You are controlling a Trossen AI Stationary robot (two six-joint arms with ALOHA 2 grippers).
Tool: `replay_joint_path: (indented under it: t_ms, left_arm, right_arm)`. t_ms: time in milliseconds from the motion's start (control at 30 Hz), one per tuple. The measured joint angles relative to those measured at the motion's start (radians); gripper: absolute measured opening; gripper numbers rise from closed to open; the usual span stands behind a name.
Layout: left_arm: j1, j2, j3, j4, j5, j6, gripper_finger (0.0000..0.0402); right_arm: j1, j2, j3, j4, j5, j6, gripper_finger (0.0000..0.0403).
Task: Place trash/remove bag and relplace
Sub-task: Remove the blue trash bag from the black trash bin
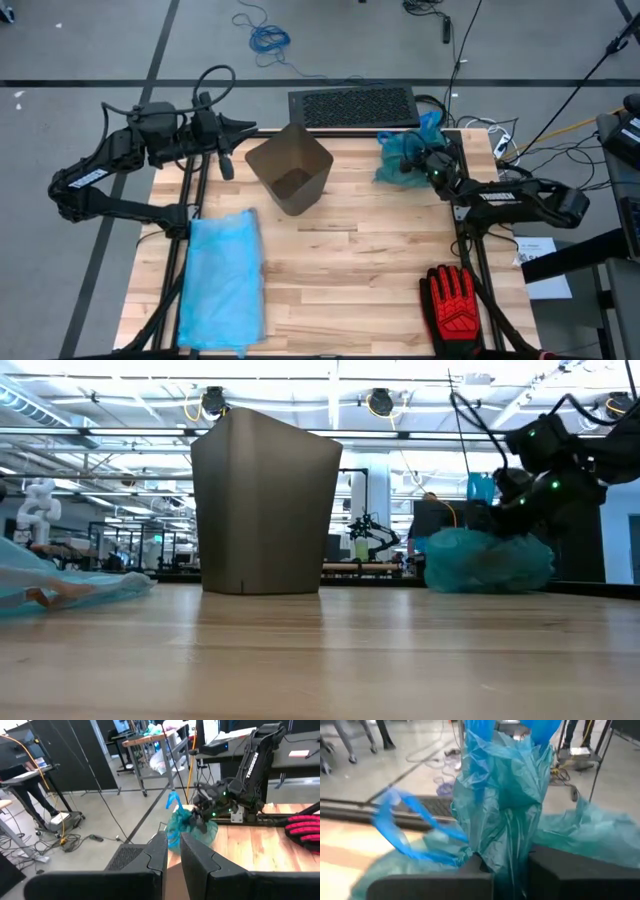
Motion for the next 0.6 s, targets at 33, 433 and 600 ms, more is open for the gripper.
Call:
replay_joint_path:
  t_ms: [33,433,600]
  left_arm:
    - [0.000,0.000,0.000,-0.001,0.000,0.000,0.0050]
    - [0.000,0.000,0.000,-0.079,0.000,-0.011,0.0050]
    - [0.000,0.000,0.000,-0.157,0.011,-0.053,0.0050]
  right_arm:
    - [0.003,-0.018,0.000,0.000,0.001,-0.010,0.0008]
    - [0.017,-0.211,0.000,-0.002,0.002,-0.125,0.0153]
    - [0.017,-0.286,0.000,-0.002,0.002,-0.165,0.0211]
